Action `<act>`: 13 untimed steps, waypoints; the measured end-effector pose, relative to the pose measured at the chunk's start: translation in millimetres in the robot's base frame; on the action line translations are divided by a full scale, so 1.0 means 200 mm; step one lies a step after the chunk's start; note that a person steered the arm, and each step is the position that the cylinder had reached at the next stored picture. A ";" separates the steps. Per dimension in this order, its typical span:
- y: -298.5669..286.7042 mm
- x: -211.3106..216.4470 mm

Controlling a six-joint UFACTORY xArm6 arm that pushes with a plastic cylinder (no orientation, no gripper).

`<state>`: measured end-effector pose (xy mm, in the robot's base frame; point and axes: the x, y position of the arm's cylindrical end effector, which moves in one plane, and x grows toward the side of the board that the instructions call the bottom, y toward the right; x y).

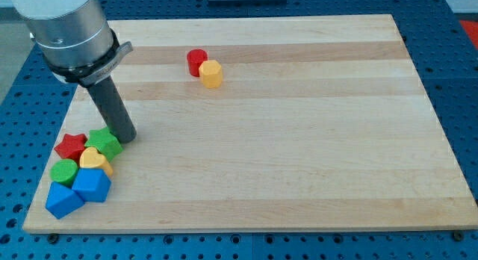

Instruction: Slide the yellow hexagon towards the yellow heart

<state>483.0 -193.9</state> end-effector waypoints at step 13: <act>0.49 -0.55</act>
<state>372.3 -96.3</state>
